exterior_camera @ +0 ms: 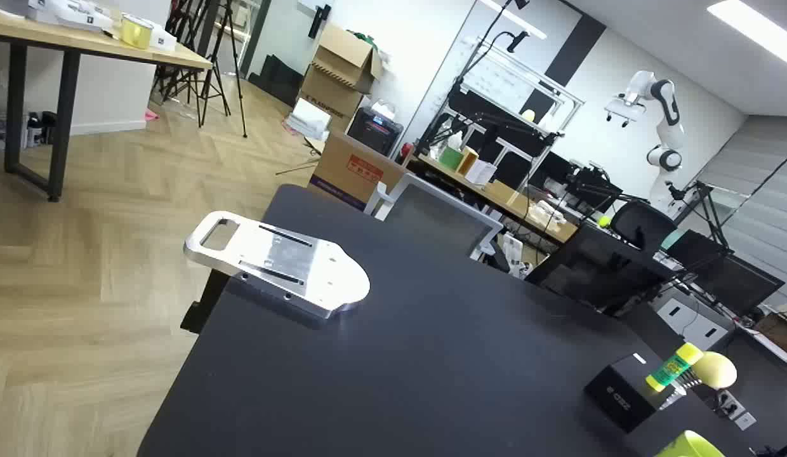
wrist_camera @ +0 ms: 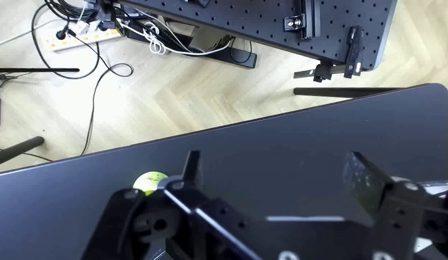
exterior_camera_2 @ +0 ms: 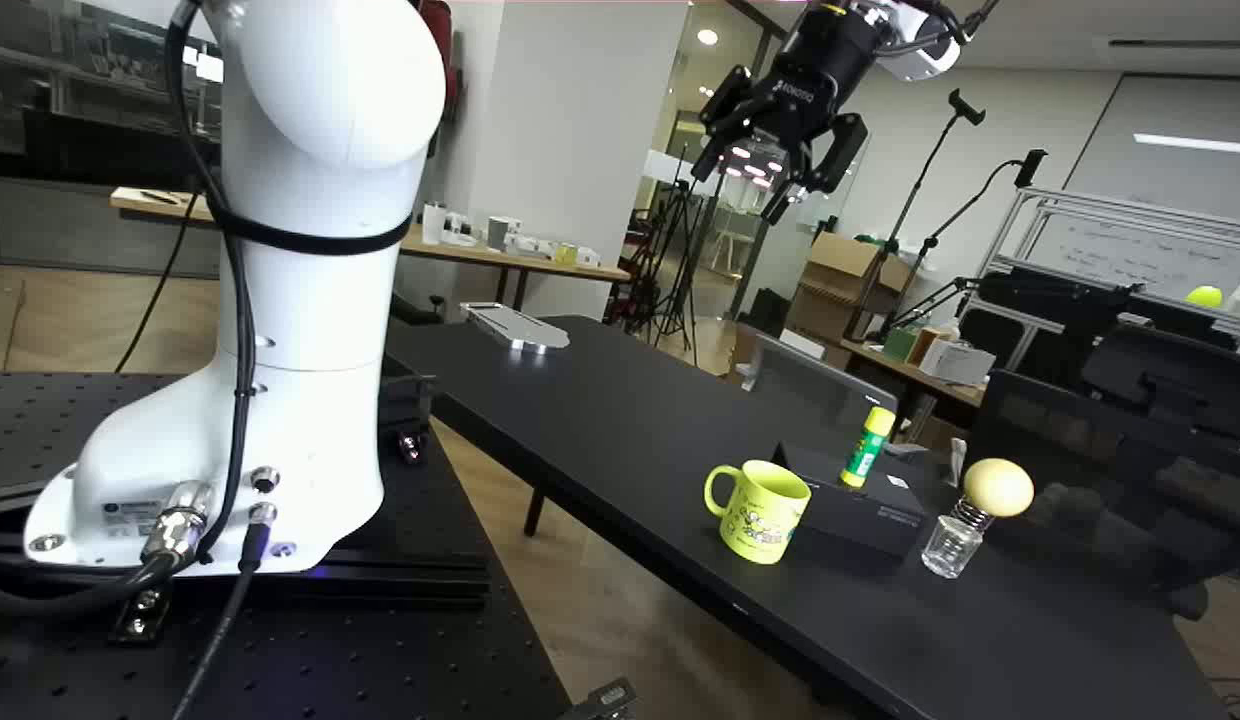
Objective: Take the gluestick from the black box and place it in the yellow cup
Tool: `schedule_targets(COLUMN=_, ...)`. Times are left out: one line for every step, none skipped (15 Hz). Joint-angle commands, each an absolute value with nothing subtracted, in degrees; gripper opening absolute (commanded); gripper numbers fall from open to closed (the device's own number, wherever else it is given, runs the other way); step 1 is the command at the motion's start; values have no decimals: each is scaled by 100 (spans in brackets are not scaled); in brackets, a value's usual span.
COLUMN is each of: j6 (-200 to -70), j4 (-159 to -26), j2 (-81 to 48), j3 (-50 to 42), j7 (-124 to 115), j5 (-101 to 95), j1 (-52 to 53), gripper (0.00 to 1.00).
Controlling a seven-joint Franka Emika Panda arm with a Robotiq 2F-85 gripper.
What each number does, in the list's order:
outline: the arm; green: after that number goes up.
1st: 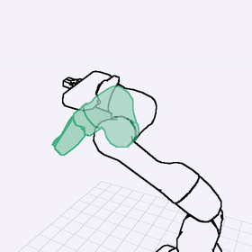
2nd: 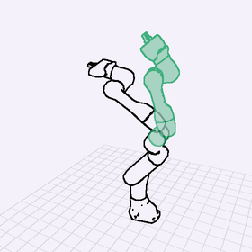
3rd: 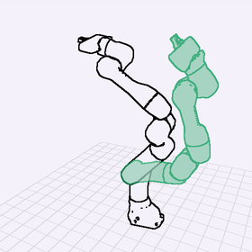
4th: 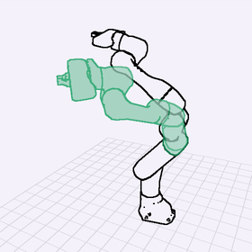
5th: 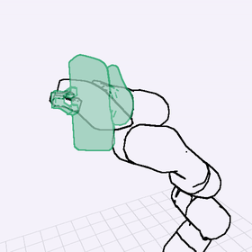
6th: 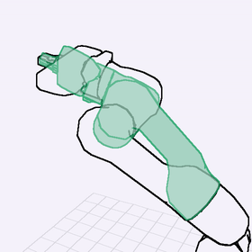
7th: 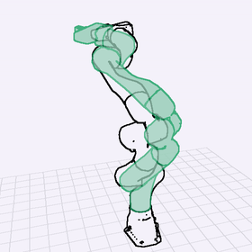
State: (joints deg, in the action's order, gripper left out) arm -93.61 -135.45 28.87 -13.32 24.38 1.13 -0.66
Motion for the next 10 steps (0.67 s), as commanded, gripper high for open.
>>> schedule_targets(j6=-9359, j4=-13539, j2=2873, j3=-1261, j7=2469, j5=142, j1=-149, gripper=100)
schedule_targets(j6=-9361, j4=-13539, j2=2873, j3=-1261, j7=2469, j5=143, j1=-149, gripper=100)
schedule_targets(j6=-9361, j4=-13539, j2=2873, j3=-1261, j7=2469, j5=142, j1=-150, gripper=100)
schedule_targets(j6=-9361, j4=-13539, j2=2873, j3=-1261, j7=2470, j5=142, j1=-150, gripper=100)
schedule_targets(j6=-9361, j4=-13539, j2=2873, j3=-1261, j7=2470, j5=142, j1=-150, gripper=100)
schedule_targets(j6=-9361, j4=-13539, j2=2873, j3=-1261, j7=2470, j5=142, j1=-150, gripper=100)
schedule_targets(j6=-9361, j4=-13539, j2=2873, j3=-1261, j7=2470, j5=142, j1=-150, gripper=100)
schedule_targets(j6=-9429, j4=-13534, j2=2821, j3=-1260, j7=2580, j5=55, j1=-132, gripper=100)
schedule_targets(j6=-9627, j4=-13533, j2=2716, j3=-1240, j7=2638, j5=-75, j1=-139, gripper=100)
schedule_targets(j6=-9789, j4=-13453, j2=2499, j3=-1260, j7=2718, j5=-154, j1=-140, gripper=100)
